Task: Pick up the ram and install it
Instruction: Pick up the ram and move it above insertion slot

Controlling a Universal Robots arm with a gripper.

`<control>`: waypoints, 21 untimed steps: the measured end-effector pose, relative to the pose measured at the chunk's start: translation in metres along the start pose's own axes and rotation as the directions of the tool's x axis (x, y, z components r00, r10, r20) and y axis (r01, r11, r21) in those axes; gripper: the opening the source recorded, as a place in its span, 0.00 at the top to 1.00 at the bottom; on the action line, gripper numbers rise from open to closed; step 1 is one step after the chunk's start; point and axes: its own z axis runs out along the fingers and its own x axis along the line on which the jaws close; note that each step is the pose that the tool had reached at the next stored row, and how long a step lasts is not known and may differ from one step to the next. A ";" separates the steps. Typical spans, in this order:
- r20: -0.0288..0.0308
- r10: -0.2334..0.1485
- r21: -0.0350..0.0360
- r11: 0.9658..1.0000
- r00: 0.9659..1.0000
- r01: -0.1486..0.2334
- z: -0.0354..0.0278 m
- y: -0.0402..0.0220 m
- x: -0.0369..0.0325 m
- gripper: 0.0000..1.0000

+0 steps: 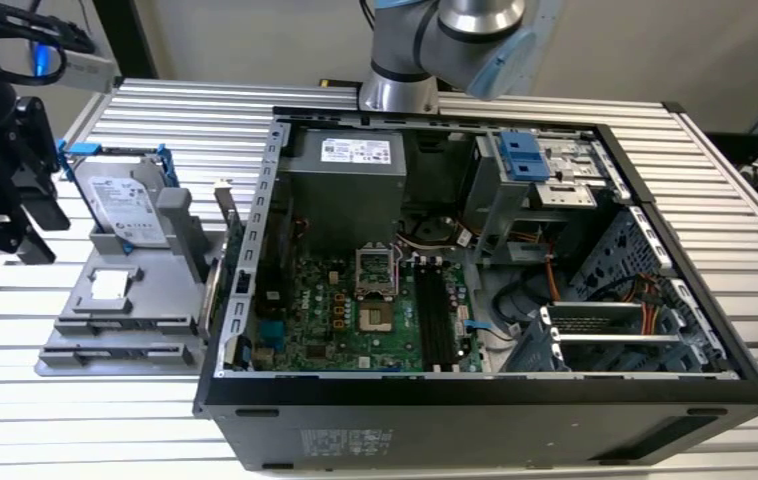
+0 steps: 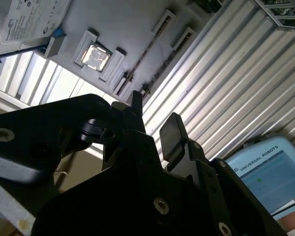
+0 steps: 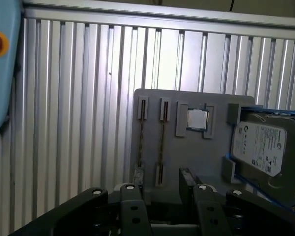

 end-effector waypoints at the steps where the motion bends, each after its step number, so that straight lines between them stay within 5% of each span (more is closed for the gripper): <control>1: -0.003 0.000 0.000 1.000 1.000 0.000 0.0013 -0.0001 -0.0007 0.00; 6: -0.014 0.000 -0.001 1.000 1.000 0.000 0.0082 -0.0003 -0.0044 0.00; 21: -0.014 0.000 -0.002 1.000 1.000 0.000 0.0142 -0.0004 -0.0049 0.00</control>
